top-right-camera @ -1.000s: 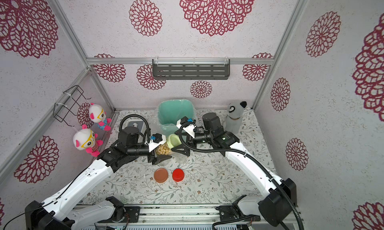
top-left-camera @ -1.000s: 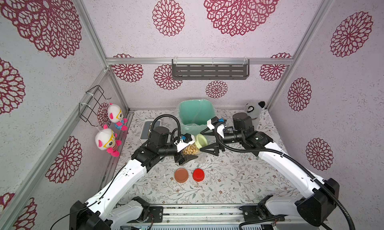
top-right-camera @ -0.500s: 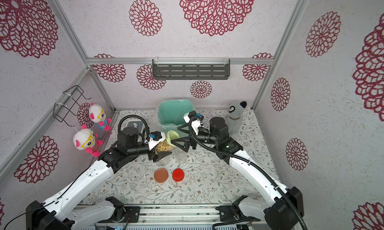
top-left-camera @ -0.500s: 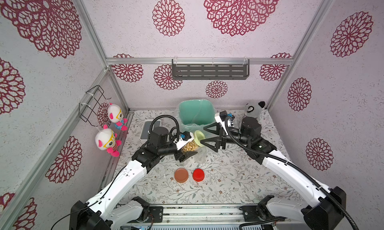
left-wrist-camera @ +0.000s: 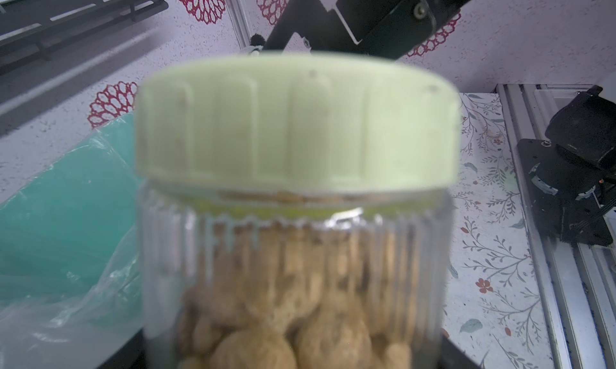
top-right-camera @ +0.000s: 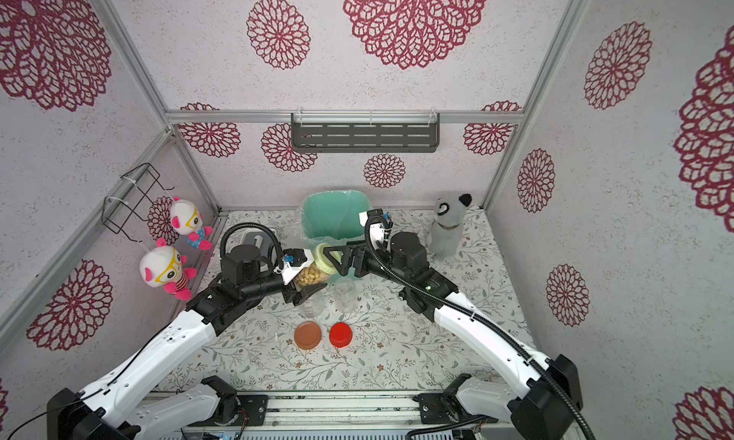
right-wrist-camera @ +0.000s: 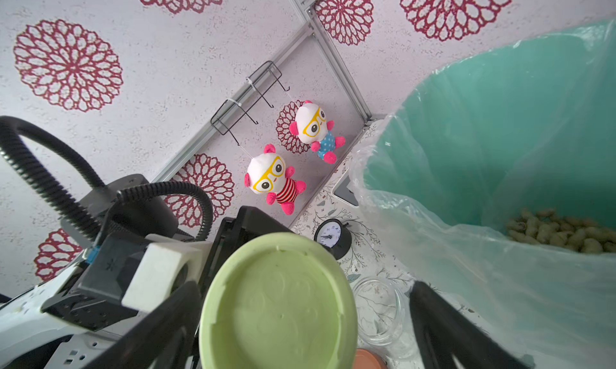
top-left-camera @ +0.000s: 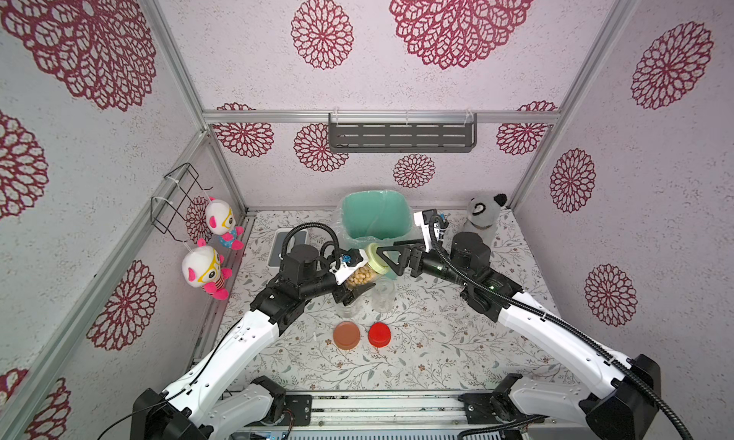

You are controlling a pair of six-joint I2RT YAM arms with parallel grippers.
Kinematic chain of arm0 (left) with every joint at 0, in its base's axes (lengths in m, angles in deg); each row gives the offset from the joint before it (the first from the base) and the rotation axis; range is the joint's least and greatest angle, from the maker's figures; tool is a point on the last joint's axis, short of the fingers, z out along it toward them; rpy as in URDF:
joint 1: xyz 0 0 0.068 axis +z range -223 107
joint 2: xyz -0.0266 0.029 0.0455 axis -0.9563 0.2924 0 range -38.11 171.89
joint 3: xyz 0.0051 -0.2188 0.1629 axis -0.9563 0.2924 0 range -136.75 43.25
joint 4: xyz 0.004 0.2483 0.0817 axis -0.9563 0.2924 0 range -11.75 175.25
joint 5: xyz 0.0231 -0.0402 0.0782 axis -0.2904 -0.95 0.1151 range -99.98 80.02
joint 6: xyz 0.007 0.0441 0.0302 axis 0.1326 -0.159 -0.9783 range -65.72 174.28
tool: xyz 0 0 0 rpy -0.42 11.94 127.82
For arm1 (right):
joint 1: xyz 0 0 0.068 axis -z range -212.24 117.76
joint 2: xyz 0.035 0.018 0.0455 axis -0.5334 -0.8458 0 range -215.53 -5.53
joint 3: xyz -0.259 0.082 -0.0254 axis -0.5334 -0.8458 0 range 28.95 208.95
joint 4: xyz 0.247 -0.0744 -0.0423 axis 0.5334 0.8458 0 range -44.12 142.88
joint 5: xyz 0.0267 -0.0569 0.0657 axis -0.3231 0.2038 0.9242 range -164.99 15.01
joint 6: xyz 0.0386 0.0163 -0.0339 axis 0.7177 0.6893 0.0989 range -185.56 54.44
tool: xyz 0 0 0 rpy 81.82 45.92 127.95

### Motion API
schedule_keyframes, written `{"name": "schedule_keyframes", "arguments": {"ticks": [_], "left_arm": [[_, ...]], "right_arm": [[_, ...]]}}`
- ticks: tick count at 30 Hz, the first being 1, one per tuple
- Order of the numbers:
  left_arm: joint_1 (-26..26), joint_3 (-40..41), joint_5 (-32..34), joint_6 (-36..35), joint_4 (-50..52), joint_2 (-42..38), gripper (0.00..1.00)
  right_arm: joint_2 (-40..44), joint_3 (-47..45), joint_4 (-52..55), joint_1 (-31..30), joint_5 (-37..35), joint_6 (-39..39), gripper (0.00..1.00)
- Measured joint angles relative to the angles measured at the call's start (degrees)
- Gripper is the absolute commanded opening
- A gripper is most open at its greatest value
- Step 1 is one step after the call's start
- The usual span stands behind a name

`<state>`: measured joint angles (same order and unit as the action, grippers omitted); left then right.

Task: Empty moldy peanuts from jars
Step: Unscrew the lid from the jar.

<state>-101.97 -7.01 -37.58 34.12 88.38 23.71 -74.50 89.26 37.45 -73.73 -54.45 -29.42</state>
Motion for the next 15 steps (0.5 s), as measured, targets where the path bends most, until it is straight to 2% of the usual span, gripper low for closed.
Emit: {"name": "schedule_keyframes", "arguments": {"ticks": [15], "left_arm": [[0.0,0.5,0.2,0.0,0.0,0.0,0.0]], "right_arm": [[-2.7,1.0,0.6,-2.4,-0.9,1.2,0.99]]}}
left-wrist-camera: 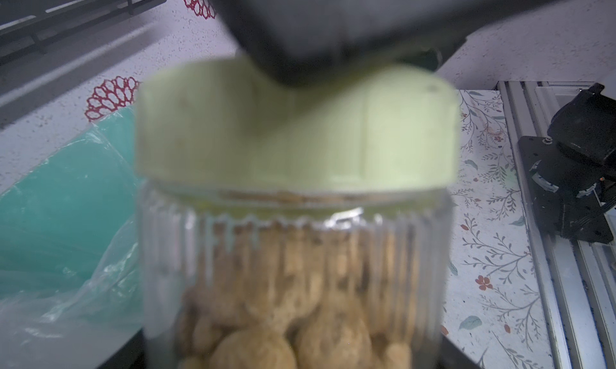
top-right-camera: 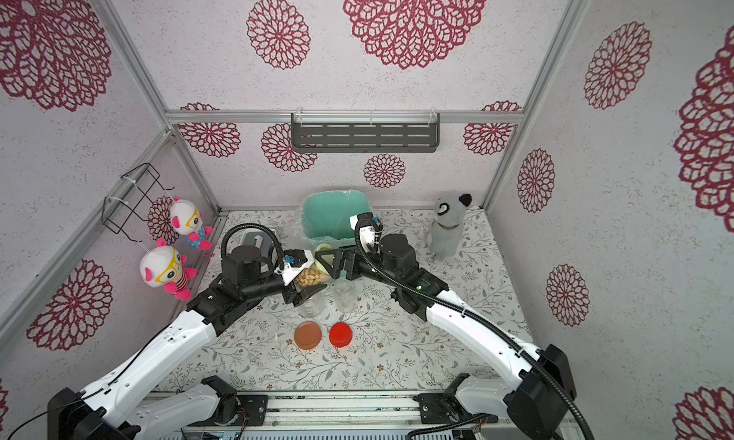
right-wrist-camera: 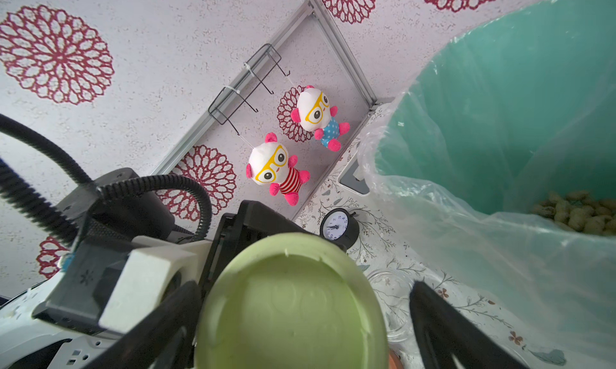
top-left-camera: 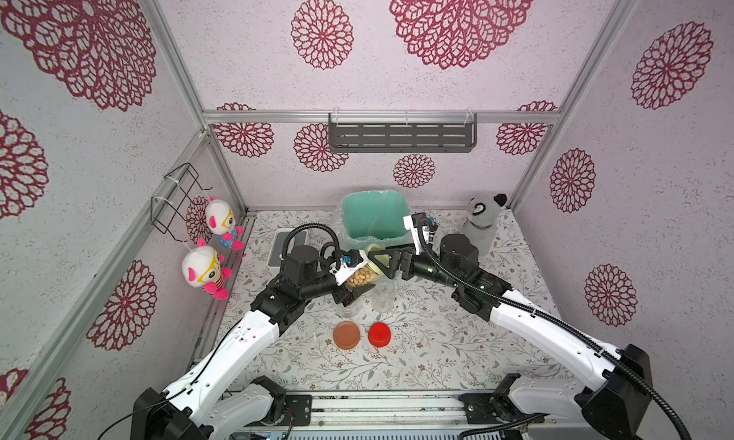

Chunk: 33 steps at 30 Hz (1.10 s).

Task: Empty moldy peanuts from jars
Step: Unscrew the lid from the jar.

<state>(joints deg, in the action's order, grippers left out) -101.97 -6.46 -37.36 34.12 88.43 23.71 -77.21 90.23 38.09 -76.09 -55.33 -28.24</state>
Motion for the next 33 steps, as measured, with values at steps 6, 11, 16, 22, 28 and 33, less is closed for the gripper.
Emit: {"name": "schedule_keyframes", "arguments": {"ticks": [6,11,16,22,28,33], "left_arm": [[0.0,0.1,0.3,0.0,0.0,0.0,0.0],[0.0,0.1,0.7,0.0,0.0,0.0,0.0],[0.0,0.1,0.7,-0.1,0.0,0.0,0.0],[0.0,0.1,0.3,-0.2,0.0,0.0,0.0],[0.0,0.1,-0.6,-0.2,0.5,0.0,0.0],[0.2,0.1,-3.2,-0.2,1.6,0.3,0.0]], "right_arm": [[-0.9,1.4,1.7,-0.2,0.0,-0.4,0.91],[-0.9,2.9,3.9,-0.2,0.1,-1.9,0.82],[-0.9,3.8,5.7,-0.2,0.3,-3.9,0.65],[-0.9,4.4,6.9,-0.2,1.4,-5.8,0.54],[-0.9,4.4,7.4,0.8,3.7,-8.0,0.41],[0.0,2.3,6.0,2.2,7.6,-10.5,0.36]]}}
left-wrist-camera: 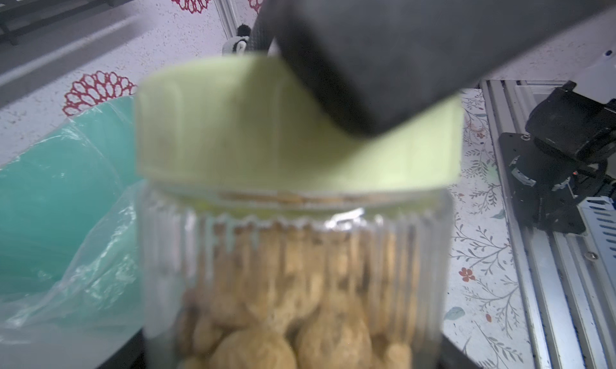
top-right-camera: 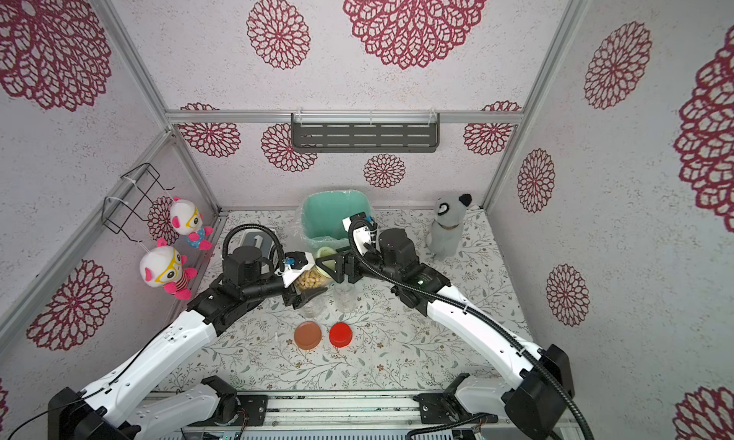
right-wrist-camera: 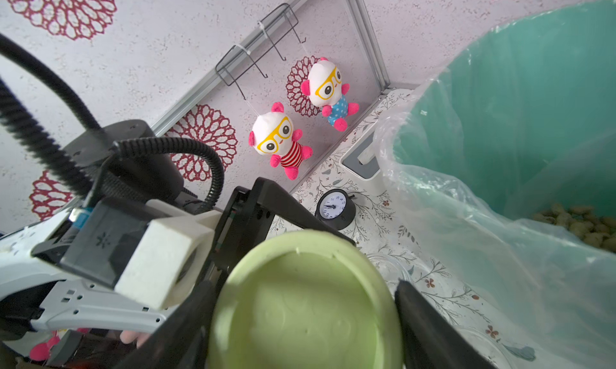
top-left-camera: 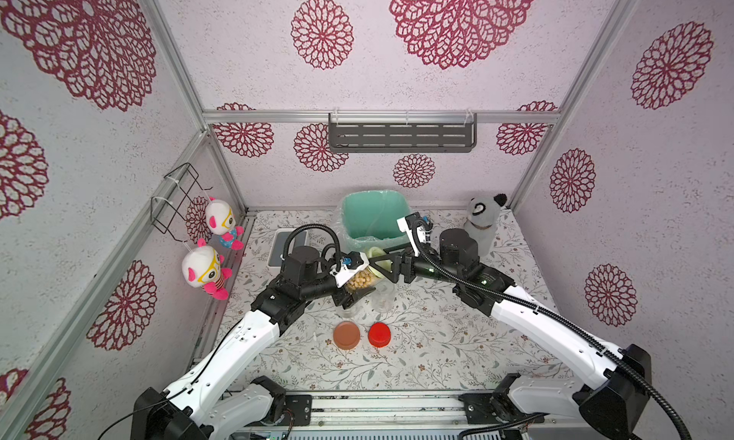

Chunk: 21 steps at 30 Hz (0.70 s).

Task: Empty moldy peanuts from jars
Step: Unscrew the lid from the jar.

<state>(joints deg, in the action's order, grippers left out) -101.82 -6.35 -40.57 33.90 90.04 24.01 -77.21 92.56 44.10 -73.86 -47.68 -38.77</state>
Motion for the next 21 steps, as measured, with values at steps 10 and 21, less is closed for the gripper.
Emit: {"name": "schedule_keyframes", "arguments": {"ticks": [10,21], "left_arm": [[0.0,-1.0,-3.2,-2.0,2.1,0.6,0.0],[0.7,-2.3,-3.8,-2.1,3.0,0.6,0.0]], "right_arm": [[0.6,-1.7,-1.8,3.0,10.3,-12.0,0.36],[-0.5,2.5,0.7,4.3,13.9,-19.4,0.99]]}}
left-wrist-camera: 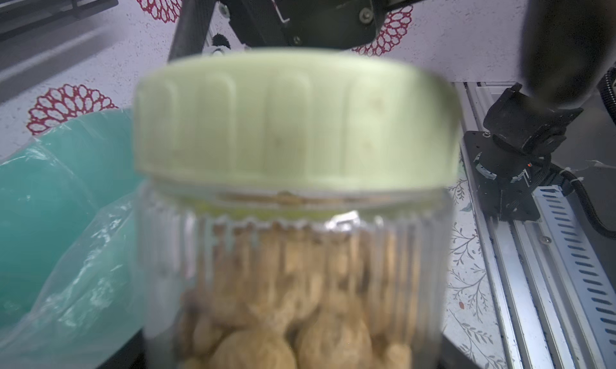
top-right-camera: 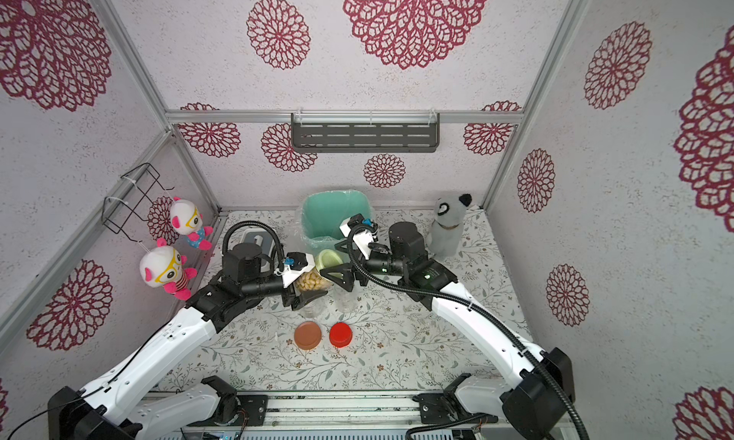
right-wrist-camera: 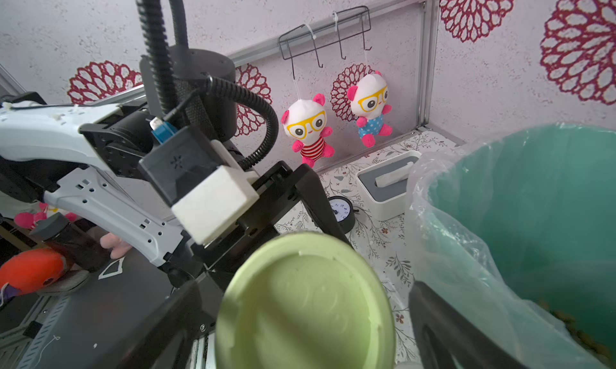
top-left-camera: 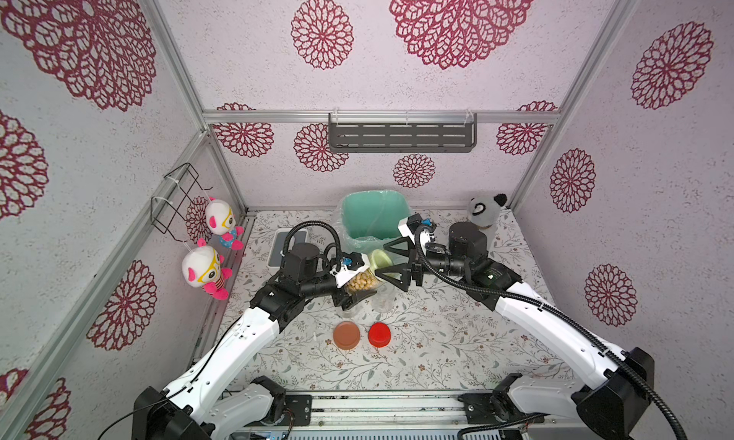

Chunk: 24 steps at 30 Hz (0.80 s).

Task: Empty moldy peanuts from jars
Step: Unscrew the lid from the jar.

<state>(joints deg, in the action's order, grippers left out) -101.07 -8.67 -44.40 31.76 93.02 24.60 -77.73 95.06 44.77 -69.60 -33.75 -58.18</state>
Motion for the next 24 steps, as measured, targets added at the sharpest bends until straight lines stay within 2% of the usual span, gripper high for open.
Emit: {"name": "schedule_keyframes", "arguments": {"ticks": [6,10,14,18,24], "left_arm": [[0.1,0.0,2.2,0.0,-0.3,0.0,0.0],[0.1,0.3,4.7,0.0,-1.7,0.0,0.0],[0.1,1.8,7.4,0.2,-4.2,-0.6,0.0],[0.1,2.5,8.9,0.3,-5.2,-1.2,0.0],[0.1,2.8,9.4,0.3,-6.4,-1.4,0.0]], "right_arm": [[-0.1,-0.7,-6.1,0.1,-0.2,6.1,0.99],[1.6,-4.0,-11.2,0.1,-2.8,12.0,0.99],[2.9,-5.2,-13.1,-0.2,-8.8,19.5,0.99],[4.3,-7.2,-13.2,-1.7,-17.6,26.3,0.99],[4.5,-8.5,-11.9,-6.8,-26.3,31.3,0.99]]}}
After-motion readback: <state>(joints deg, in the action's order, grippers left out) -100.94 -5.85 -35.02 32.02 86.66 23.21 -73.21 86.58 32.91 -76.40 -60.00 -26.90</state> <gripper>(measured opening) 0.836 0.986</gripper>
